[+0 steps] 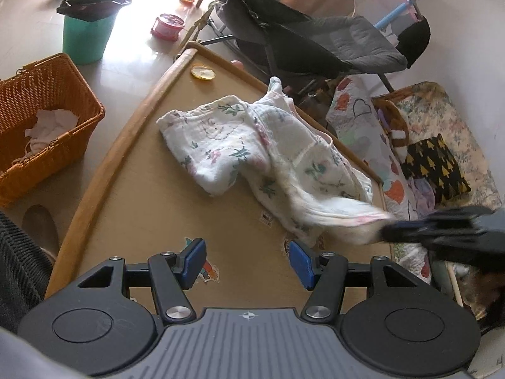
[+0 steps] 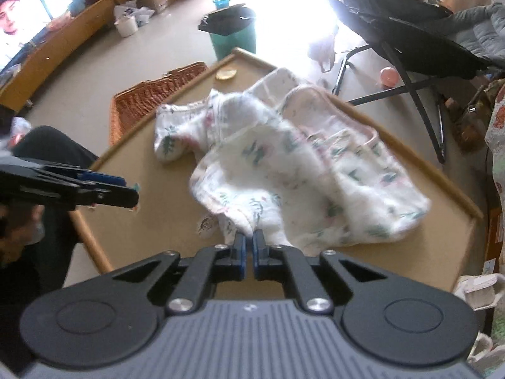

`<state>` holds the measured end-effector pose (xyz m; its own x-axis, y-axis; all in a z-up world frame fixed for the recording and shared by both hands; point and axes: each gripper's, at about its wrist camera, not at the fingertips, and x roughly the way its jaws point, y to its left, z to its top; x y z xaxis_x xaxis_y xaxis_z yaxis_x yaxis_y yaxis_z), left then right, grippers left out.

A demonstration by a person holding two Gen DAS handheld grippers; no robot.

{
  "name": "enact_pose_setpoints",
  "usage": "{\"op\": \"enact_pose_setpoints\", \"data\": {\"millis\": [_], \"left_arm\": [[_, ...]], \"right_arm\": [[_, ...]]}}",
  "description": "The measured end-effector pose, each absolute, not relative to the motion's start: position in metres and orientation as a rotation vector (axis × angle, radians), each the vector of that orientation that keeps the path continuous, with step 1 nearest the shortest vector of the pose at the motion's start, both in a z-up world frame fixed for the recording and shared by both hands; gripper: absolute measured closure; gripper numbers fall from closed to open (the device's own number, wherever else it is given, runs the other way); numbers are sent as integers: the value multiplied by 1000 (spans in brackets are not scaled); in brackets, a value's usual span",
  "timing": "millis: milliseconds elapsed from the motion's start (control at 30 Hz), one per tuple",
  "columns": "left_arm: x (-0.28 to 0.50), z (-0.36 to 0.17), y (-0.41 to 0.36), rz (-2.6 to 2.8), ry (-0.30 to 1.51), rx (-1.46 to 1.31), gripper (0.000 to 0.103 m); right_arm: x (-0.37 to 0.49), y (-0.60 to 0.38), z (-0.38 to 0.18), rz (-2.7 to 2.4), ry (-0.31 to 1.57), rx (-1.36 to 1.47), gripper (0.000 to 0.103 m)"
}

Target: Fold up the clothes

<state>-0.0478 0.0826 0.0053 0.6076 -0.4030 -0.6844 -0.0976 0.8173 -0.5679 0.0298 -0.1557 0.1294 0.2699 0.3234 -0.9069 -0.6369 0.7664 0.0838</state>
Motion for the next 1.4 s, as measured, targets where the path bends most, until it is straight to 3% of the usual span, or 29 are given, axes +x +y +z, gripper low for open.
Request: {"op": "enact_pose_setpoints", "data": {"millis": [167,600,767,900,967,1067,1400], "left_arm": [[-49,6,86,-196,922,-604,43],[-54,10,88,-171,949,-581,43],[-52,13,90,-140,952,-564,43],[-48,24,92,-105,924,-534,43],[-39,33,97,-77,899,-517,43],[-24,46,104,-41,862,-489,43],[61,58,108,-61,872,-483,43]], "right_arm": [[28,-185,154,719,1179,-409,98],[0,-247,96,672,1417,-529,98],[-1,-238,75,638,1371,-488,97],[-7,-231,63,621,1368,-487,90],[-13,-230,61,600,1351,-527,82],[-23,-235,71,583,1301,-502,81],[-63,-262,97,331,1035,-59,76]]}}
